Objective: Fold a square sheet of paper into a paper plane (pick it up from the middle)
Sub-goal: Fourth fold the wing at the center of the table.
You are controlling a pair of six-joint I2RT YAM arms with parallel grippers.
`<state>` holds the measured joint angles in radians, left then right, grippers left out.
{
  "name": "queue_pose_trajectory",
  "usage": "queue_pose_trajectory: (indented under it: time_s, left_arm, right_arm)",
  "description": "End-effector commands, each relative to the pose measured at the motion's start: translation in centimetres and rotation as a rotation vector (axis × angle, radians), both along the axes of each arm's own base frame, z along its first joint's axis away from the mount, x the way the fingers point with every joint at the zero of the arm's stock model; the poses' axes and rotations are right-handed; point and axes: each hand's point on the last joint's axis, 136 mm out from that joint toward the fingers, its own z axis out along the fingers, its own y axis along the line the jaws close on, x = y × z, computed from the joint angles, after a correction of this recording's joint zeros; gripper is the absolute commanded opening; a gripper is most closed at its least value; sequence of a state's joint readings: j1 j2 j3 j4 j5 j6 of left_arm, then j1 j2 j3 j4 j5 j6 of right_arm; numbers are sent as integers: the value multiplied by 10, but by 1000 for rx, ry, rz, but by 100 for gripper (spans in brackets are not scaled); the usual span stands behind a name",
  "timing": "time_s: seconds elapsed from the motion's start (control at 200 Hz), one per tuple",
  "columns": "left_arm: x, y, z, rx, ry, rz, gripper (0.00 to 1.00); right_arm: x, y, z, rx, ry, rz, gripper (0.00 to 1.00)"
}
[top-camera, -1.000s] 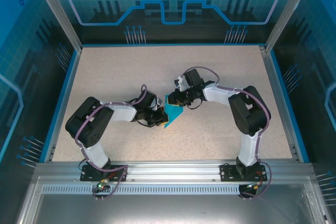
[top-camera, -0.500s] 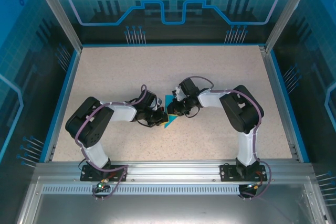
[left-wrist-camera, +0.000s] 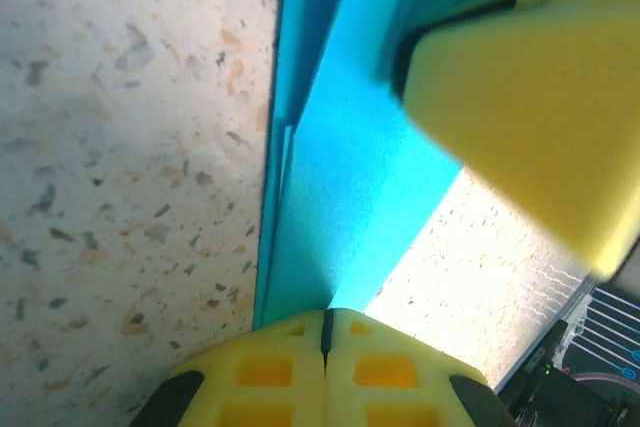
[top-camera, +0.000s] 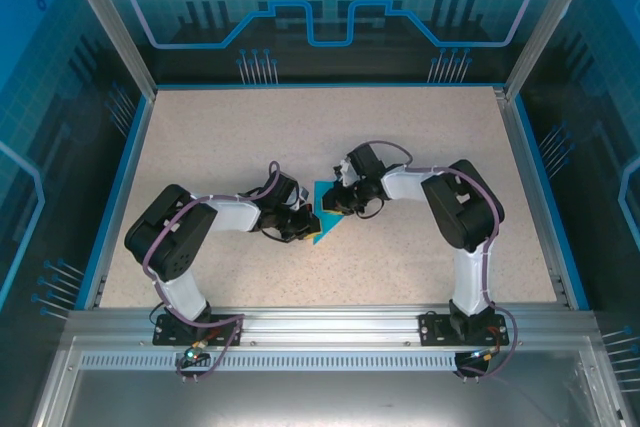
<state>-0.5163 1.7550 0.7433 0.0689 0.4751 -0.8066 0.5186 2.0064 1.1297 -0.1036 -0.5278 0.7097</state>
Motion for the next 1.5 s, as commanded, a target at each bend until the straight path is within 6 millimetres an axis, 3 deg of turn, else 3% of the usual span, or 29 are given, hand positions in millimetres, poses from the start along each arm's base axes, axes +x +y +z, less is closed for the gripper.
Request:
queue_pose_trajectory:
  time_s: [0.0,0.28,0.465,0.88,1.495]
  left_arm:
    - [-49,46,-65,249,198,20,0]
    - [-49,46,-64,248,196,17,0]
    - [-50,46,-64,251,197,14,0]
    - [-50,47,-64,255,198,11,0]
    - [-52,47,-64,258,204,3,0]
  right_arm:
    - [20,-14,-10,-48,-16,-50,19]
    - [33,-24,-18,-60,3,-87,20]
    - [39,-26,-13,-53,-1,-100,21]
    - [37,-16,-7,-52,-10,-69,18]
    - [77,-36,-13,-89,-4,-174,18]
